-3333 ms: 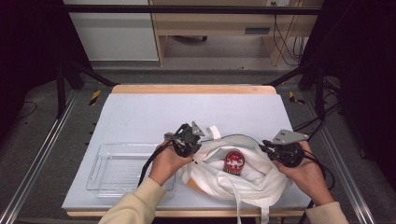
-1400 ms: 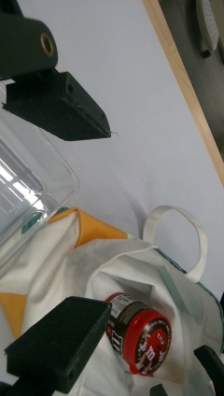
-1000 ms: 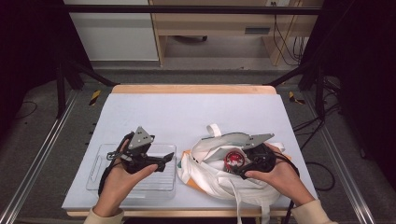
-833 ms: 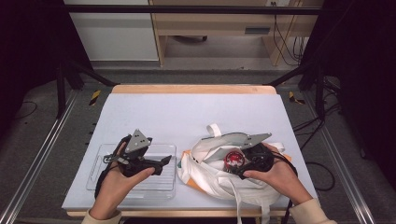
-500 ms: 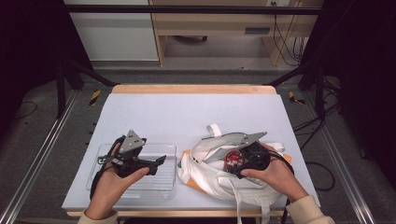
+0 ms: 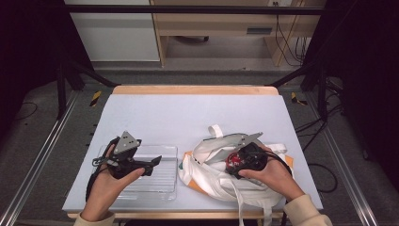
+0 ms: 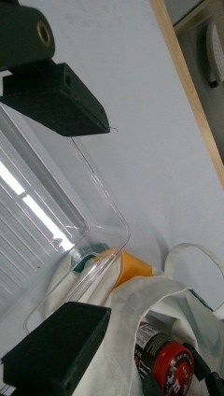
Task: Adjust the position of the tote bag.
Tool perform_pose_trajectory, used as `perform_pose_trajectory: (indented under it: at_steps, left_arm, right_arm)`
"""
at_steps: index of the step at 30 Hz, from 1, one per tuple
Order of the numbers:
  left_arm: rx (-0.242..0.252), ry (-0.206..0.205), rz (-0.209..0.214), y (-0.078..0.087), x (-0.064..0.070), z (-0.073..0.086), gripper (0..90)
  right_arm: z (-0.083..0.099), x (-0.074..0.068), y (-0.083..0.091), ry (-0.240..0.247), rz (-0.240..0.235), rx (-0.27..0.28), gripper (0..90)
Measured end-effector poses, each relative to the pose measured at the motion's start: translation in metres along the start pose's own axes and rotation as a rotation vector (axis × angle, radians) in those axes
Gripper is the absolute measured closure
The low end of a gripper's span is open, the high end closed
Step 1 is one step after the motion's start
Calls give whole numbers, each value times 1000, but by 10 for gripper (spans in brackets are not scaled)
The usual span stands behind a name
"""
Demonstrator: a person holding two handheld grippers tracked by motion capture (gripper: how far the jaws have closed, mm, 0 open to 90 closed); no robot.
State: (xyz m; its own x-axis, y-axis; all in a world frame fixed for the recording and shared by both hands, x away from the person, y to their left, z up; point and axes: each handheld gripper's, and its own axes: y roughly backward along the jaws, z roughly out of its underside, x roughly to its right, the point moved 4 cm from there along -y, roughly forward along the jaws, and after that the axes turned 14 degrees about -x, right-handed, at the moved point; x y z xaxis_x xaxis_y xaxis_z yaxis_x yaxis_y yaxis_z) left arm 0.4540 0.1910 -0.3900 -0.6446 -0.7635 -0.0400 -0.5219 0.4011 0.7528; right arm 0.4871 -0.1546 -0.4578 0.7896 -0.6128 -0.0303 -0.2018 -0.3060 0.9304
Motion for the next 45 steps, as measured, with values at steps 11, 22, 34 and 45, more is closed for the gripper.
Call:
perform_pose_trajectory:
  at_steps: [11, 22, 34, 45]
  left_arm:
    - [1, 8, -3, 2, -3, 2, 104]
    - [-5, 11, 0, 0, -3, 4, 105]
    - [-6, 8, -3, 2, -4, 5, 105]
    - [-5, 17, -11, 4, -9, 7, 105]
  right_arm:
    - [0, -2, -1, 8, 38, -11, 257]
    - [2, -4, 3, -7, 43, -1, 259]
    - [-1, -8, 24, -18, 92, 32, 259]
    - [-8, -7, 49, -24, 123, 72, 260]
